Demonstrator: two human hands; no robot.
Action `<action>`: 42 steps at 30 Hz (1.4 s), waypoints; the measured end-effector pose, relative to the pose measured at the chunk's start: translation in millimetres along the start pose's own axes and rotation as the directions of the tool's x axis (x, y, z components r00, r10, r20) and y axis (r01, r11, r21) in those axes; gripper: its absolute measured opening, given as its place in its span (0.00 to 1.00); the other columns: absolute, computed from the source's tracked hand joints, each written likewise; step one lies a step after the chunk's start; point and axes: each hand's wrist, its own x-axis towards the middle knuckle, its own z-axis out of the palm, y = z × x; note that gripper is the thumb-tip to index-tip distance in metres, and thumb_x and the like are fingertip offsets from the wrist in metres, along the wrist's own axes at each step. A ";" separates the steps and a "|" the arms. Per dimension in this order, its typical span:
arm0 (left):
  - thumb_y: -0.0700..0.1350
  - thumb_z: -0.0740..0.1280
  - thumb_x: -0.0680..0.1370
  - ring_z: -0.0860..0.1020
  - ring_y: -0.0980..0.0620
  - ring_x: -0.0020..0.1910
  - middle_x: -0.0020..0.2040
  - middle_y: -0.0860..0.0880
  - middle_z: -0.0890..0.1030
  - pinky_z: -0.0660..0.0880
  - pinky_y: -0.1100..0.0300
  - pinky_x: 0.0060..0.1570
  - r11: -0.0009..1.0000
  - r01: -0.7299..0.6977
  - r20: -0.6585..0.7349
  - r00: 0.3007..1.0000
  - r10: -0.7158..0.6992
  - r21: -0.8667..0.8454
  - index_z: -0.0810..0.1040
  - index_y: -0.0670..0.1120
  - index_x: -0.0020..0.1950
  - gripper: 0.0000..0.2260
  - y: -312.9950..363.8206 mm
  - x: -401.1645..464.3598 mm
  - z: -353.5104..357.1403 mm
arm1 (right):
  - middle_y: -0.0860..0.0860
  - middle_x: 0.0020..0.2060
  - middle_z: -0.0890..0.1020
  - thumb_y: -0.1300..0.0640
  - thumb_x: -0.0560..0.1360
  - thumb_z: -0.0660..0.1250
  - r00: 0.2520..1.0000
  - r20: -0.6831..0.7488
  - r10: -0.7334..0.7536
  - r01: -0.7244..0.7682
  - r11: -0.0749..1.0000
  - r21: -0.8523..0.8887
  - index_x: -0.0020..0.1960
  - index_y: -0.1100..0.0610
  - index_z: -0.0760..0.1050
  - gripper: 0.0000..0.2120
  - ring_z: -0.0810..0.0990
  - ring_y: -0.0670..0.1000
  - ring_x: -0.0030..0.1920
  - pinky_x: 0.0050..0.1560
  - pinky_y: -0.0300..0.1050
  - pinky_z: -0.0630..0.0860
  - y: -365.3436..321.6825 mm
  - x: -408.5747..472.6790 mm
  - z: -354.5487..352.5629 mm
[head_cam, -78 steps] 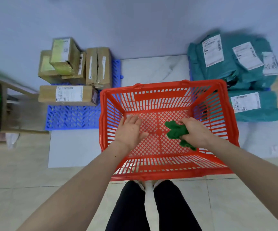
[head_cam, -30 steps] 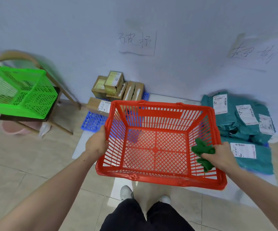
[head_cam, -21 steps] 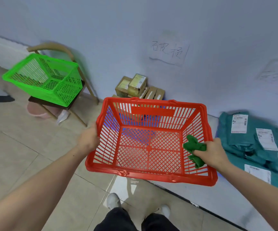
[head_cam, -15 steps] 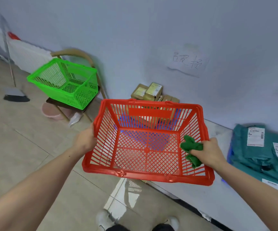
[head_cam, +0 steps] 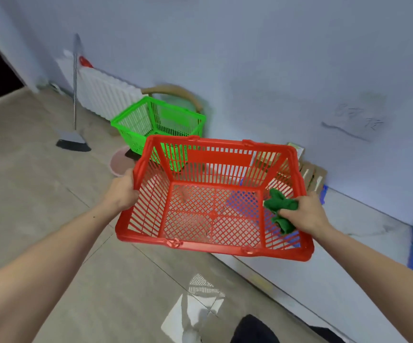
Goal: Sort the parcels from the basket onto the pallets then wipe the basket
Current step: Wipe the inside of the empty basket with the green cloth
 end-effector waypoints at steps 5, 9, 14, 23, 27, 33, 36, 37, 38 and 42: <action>0.37 0.68 0.73 0.78 0.34 0.56 0.59 0.34 0.79 0.75 0.48 0.53 0.999 0.048 -0.022 0.999 -0.048 0.018 0.64 0.40 0.71 0.27 -53.0 35.1 -13.8 | 0.59 0.38 0.78 0.42 0.59 0.71 0.998 -0.003 -0.056 0.056 0.998 -0.025 0.29 0.55 0.74 0.16 0.75 0.56 0.36 0.32 0.42 0.65 -60.7 29.4 21.0; 0.41 0.69 0.72 0.81 0.37 0.53 0.58 0.38 0.81 0.79 0.47 0.52 0.995 0.098 0.000 0.995 -0.098 0.022 0.64 0.45 0.71 0.28 -89.4 74.3 -23.7 | 0.58 0.38 0.77 0.47 0.64 0.75 0.995 0.037 -0.095 0.097 0.994 -0.041 0.29 0.53 0.73 0.15 0.73 0.54 0.41 0.31 0.41 0.63 -110.6 62.0 33.9; 0.44 0.69 0.72 0.82 0.40 0.53 0.58 0.41 0.81 0.80 0.48 0.51 0.990 0.133 -0.001 0.991 -0.133 0.036 0.65 0.46 0.71 0.28 -120.4 134.9 -47.0 | 0.60 0.35 0.79 0.47 0.63 0.76 0.991 0.054 -0.126 0.128 0.991 -0.044 0.29 0.56 0.77 0.14 0.77 0.56 0.40 0.34 0.43 0.67 -165.9 116.6 50.6; 0.43 0.68 0.73 0.82 0.40 0.52 0.58 0.42 0.81 0.80 0.48 0.51 0.991 0.134 0.037 0.990 -0.133 -0.027 0.66 0.46 0.69 0.25 -158.8 255.0 -105.0 | 0.60 0.30 0.82 0.51 0.65 0.78 0.989 0.042 -0.140 0.144 0.985 -0.098 0.36 0.63 0.83 0.14 0.79 0.54 0.30 0.29 0.45 0.69 -284.6 207.8 47.5; 0.47 0.68 0.71 0.80 0.40 0.55 0.58 0.41 0.81 0.78 0.48 0.54 0.999 0.043 0.034 0.998 -0.043 -0.005 0.69 0.45 0.67 0.25 -170.1 330.0 -150.9 | 0.62 0.34 0.84 0.50 0.66 0.78 0.995 -0.009 -0.096 0.095 0.990 -0.104 0.39 0.64 0.84 0.16 0.80 0.57 0.33 0.35 0.48 0.74 -343.1 242.2 47.5; 0.45 0.70 0.74 0.78 0.38 0.59 0.61 0.38 0.79 0.73 0.53 0.53 0.996 -0.092 0.021 0.996 0.092 0.007 0.71 0.41 0.66 0.22 -188.2 441.4 -205.2 | 0.61 0.38 0.84 0.48 0.66 0.79 0.990 -0.131 0.052 -0.059 0.997 -0.047 0.43 0.62 0.84 0.17 0.78 0.58 0.37 0.39 0.47 0.73 -422.5 275.1 54.5; 0.44 0.70 0.74 0.77 0.36 0.60 0.60 0.36 0.79 0.74 0.51 0.55 0.988 -0.142 0.003 0.990 0.142 0.058 0.70 0.39 0.64 0.21 -194.1 498.9 -216.6 | 0.61 0.37 0.83 0.47 0.66 0.78 0.979 -0.164 0.122 -0.125 0.992 -0.006 0.43 0.61 0.84 0.18 0.79 0.59 0.37 0.37 0.46 0.72 -449.9 289.8 68.3; 0.44 0.70 0.74 0.78 0.36 0.59 0.60 0.36 0.79 0.75 0.49 0.55 0.986 -0.146 0.007 0.989 0.146 0.077 0.70 0.39 0.63 0.21 -196.5 516.6 -217.8 | 0.61 0.36 0.83 0.47 0.65 0.78 0.975 -0.175 0.135 -0.138 0.990 0.000 0.42 0.62 0.84 0.18 0.79 0.59 0.36 0.37 0.46 0.72 -457.2 295.1 73.0; 0.44 0.70 0.74 0.78 0.37 0.58 0.59 0.36 0.79 0.76 0.47 0.55 0.985 -0.149 0.016 0.989 0.148 0.089 0.69 0.40 0.63 0.21 -198.5 532.9 -218.2 | 0.61 0.36 0.83 0.47 0.65 0.78 0.972 -0.186 0.144 -0.145 0.989 0.009 0.41 0.62 0.84 0.17 0.78 0.59 0.36 0.36 0.47 0.73 -463.4 300.3 77.8; 0.47 0.68 0.74 0.80 0.40 0.54 0.57 0.40 0.80 0.79 0.45 0.52 0.977 -0.187 0.076 0.981 0.180 0.101 0.68 0.43 0.62 0.19 -199.5 595.3 -209.8 | 0.60 0.33 0.82 0.49 0.65 0.79 0.958 -0.210 0.195 -0.187 0.981 0.057 0.37 0.63 0.82 0.16 0.79 0.56 0.33 0.37 0.50 0.77 -480.2 323.9 96.4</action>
